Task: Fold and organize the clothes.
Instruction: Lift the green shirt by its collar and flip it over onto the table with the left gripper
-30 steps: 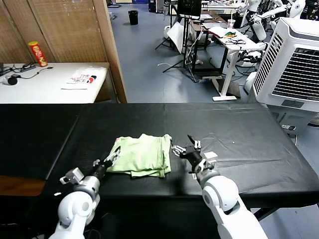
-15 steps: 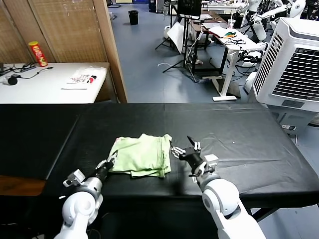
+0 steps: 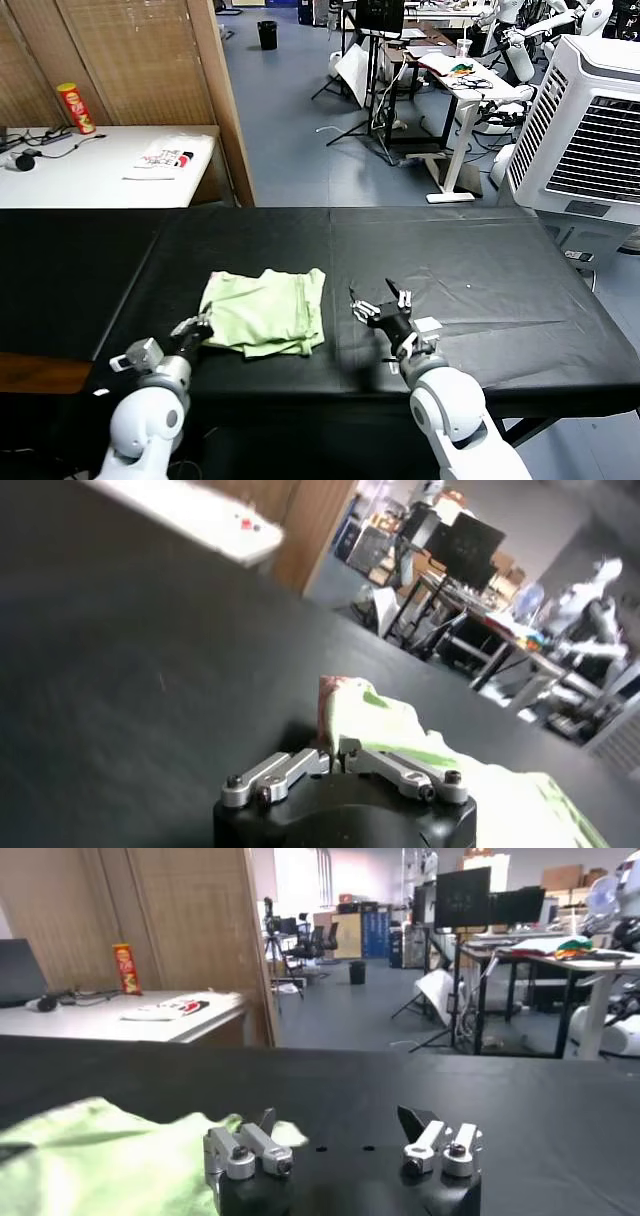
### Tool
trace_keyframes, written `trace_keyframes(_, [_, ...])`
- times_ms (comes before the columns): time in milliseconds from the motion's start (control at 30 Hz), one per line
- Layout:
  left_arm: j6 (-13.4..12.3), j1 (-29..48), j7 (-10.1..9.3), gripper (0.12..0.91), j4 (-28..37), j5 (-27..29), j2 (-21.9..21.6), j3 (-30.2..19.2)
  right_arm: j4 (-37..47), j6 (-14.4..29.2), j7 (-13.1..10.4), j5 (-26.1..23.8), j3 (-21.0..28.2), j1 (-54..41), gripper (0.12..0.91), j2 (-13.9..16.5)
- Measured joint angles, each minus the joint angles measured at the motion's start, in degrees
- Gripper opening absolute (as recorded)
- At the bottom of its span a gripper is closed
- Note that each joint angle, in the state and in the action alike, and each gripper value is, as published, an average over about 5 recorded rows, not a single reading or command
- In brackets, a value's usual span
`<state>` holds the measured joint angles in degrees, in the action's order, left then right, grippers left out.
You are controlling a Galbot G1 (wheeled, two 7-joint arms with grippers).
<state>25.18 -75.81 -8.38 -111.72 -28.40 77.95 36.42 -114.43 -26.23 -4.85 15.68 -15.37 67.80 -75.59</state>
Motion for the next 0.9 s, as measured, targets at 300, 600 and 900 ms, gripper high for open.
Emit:
trace_keyframes(300, [0.93,-3.41,0.59,0.154,-4.00,6.95,-10.68,5.64,0.54,0.00,-0.10,-0.72,0.33,0.11,0.798,-0.65])
trace_keyframes(600, [1.71,-7.65,0.07,0.154,-7.94,12.33,-19.84,13.91,1.15,0.07,-0.10,-0.80,0.41,0.21,0.798,-1.10])
trace_keyframes(900, [-1.47,-8.63,-0.07,0.154,-14.74,22.30,-17.59,8.36,1.20,0.13,0.43,-1.70,0.40,1.75,0.798,-1.72])
